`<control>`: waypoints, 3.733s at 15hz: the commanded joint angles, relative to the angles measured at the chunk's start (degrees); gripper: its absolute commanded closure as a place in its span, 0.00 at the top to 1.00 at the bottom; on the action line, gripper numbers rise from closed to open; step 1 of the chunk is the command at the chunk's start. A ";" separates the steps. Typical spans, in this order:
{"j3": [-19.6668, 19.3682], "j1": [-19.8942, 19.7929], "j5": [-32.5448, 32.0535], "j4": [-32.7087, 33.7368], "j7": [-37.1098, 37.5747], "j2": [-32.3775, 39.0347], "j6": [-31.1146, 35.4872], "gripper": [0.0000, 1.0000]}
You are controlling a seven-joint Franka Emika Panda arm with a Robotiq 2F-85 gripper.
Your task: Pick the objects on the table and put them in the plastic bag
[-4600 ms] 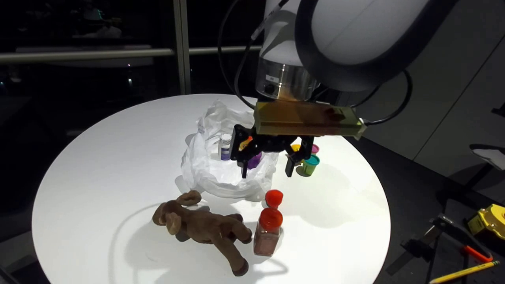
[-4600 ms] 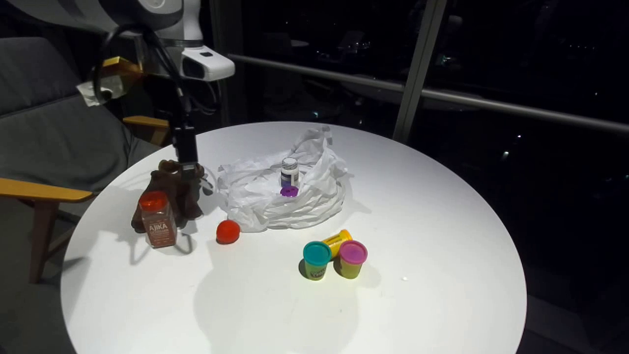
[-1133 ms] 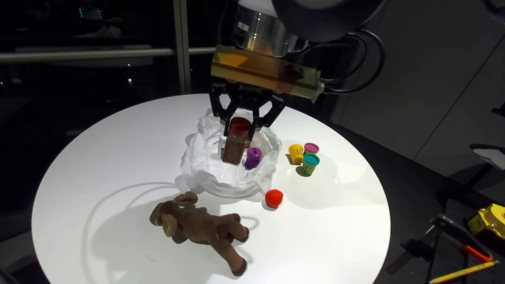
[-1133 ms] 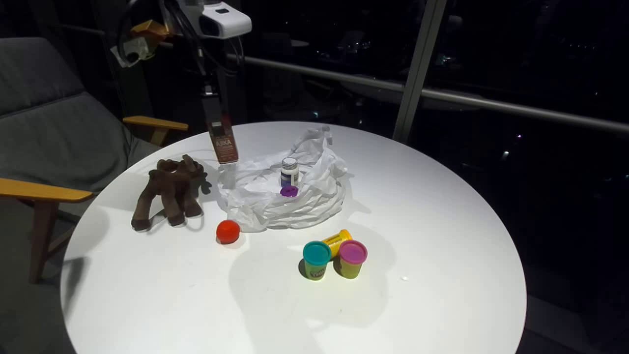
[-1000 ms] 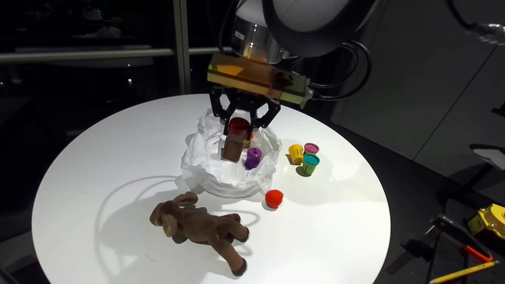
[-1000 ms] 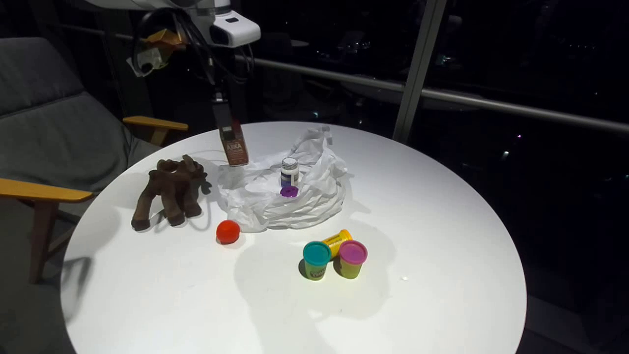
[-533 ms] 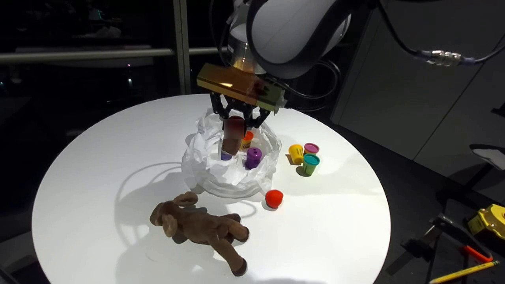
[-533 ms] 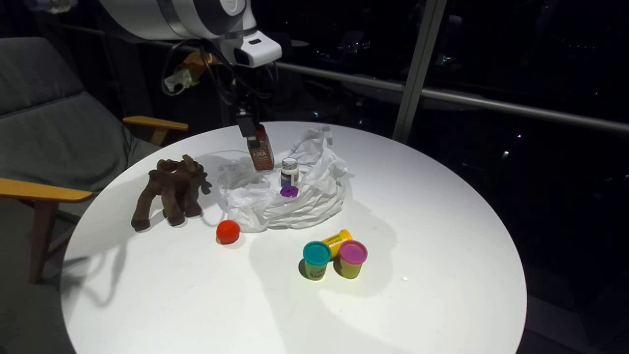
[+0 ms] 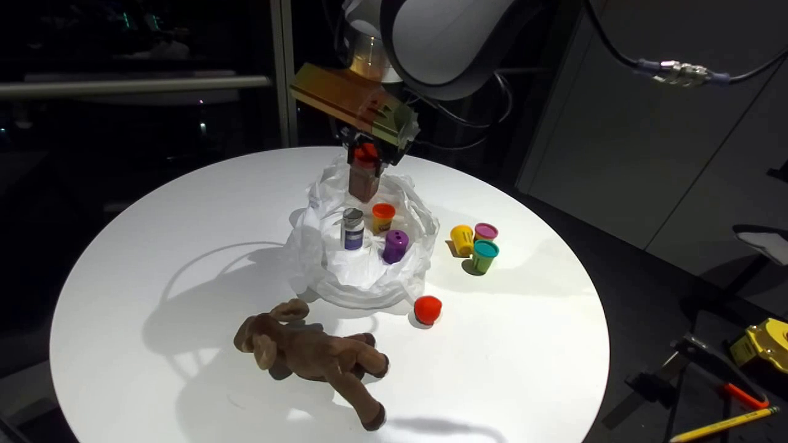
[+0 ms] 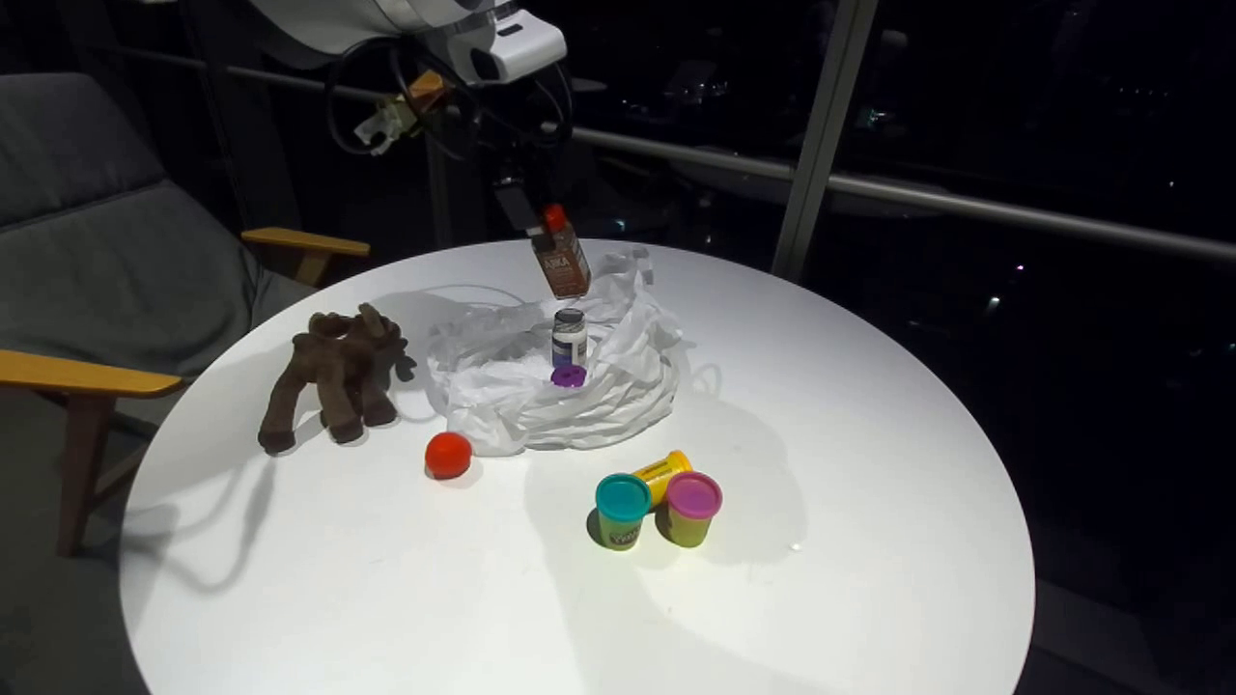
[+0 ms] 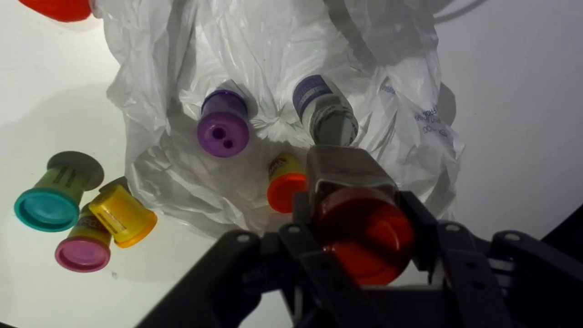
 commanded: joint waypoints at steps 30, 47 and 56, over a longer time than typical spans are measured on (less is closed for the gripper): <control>7.56 -10.25 12.21 28.94 -18.13 24.57 -7.68 0.25; 8.99 -11.51 13.40 32.44 -23.66 21.97 -22.14 1.00; 14.93 -14.53 16.53 6.83 -40.41 4.28 -17.56 1.00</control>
